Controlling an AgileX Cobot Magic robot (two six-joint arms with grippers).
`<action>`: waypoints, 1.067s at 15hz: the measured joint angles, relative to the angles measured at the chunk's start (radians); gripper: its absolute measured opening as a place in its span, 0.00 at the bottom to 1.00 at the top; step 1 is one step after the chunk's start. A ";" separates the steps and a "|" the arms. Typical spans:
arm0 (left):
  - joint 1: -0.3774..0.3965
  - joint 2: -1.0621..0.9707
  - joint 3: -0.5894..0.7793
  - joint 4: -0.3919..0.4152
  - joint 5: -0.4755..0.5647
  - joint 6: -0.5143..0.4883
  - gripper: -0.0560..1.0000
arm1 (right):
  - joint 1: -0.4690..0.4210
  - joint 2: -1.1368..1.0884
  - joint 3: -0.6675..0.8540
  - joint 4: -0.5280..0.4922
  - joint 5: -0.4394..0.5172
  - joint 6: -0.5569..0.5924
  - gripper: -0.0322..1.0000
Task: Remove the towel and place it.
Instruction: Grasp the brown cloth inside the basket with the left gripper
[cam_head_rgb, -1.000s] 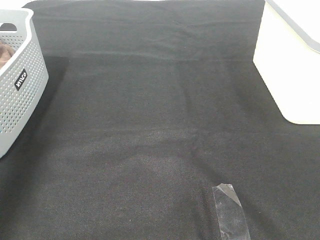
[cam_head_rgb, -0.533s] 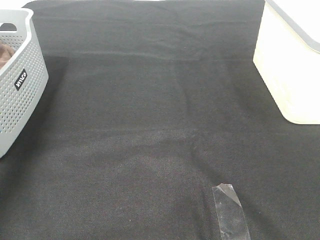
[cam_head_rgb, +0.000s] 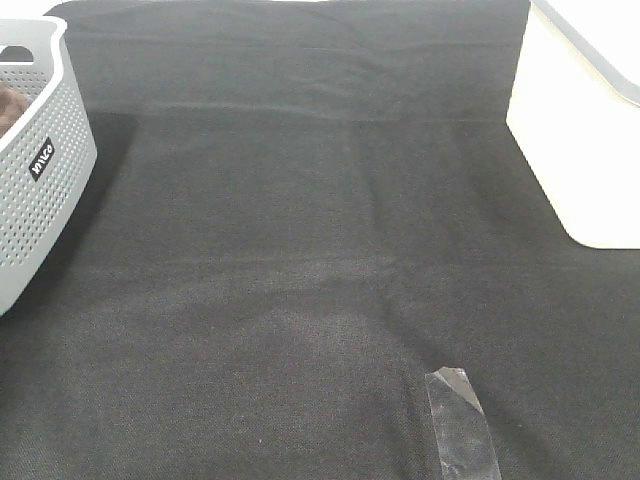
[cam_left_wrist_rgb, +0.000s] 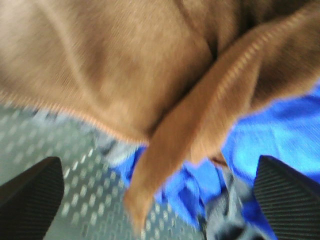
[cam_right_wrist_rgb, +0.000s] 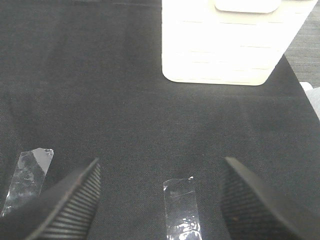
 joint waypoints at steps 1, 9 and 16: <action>0.000 0.026 -0.003 -0.009 -0.010 0.008 0.96 | 0.000 0.000 0.000 0.000 0.000 0.000 0.67; 0.000 0.077 -0.003 -0.044 0.011 -0.004 0.31 | 0.000 0.000 0.000 0.000 0.000 0.000 0.67; 0.000 0.062 -0.003 -0.022 0.109 -0.083 0.05 | 0.000 0.000 0.000 0.000 0.000 0.000 0.67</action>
